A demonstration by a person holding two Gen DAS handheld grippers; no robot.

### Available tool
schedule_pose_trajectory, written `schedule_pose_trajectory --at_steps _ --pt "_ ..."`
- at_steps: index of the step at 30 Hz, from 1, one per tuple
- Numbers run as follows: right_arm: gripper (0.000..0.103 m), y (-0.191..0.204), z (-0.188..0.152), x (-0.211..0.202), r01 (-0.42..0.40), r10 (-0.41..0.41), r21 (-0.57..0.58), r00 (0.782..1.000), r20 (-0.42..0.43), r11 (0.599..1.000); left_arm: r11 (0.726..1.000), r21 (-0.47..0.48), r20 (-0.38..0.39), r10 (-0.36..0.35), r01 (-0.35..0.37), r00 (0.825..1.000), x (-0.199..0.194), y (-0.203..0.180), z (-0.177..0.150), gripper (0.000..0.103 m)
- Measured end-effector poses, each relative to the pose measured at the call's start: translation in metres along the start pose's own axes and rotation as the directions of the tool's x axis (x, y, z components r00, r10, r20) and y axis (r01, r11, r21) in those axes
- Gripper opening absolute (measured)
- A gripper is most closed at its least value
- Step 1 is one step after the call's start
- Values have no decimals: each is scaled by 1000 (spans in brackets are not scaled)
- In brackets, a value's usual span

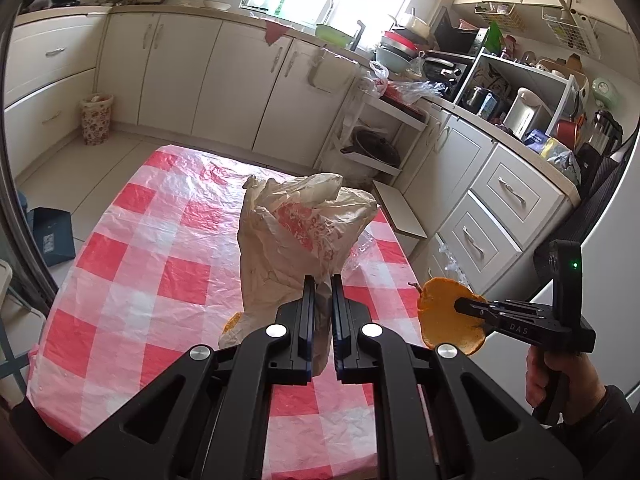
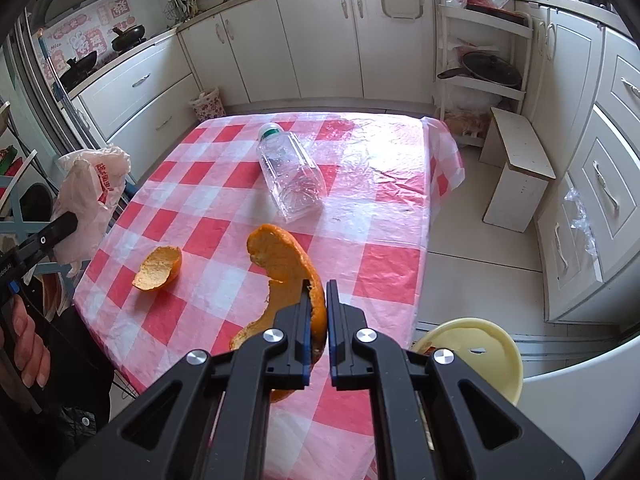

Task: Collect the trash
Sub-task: 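Carry the orange peel to the yellow bin and open the right tool while the left tool holds the bag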

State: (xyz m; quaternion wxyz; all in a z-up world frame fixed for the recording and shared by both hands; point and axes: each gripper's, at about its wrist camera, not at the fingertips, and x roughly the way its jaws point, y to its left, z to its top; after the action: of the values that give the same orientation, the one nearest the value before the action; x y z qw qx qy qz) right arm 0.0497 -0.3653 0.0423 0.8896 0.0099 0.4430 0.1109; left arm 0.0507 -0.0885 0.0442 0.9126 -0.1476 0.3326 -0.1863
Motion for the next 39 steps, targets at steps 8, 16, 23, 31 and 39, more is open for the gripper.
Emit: schedule_pose_trajectory --at_steps 8,16,23,31,39 --pt "7 -2 -2 -4 7 -7 7 1000 9 1000 1000 4 0 -7 7 1000 -3 -4 -2 7" --pt "7 -3 -4 -5 16 -16 16 1000 14 1000 1000 10 -4 -15 15 1000 -2 -5 -3 7" --pt "7 -9 -3 -10 24 -25 33 999 31 999 999 11 -16 -32 32 999 0 -6 -4 7" --pt "7 -34 -5 -24 67 -74 104 995 66 992 995 1 -44 -103 103 994 8 -9 -8 7" --pt "7 -88 -26 -44 168 -189 236 980 68 957 980 -11 -103 -198 198 975 30 -27 -20 7"
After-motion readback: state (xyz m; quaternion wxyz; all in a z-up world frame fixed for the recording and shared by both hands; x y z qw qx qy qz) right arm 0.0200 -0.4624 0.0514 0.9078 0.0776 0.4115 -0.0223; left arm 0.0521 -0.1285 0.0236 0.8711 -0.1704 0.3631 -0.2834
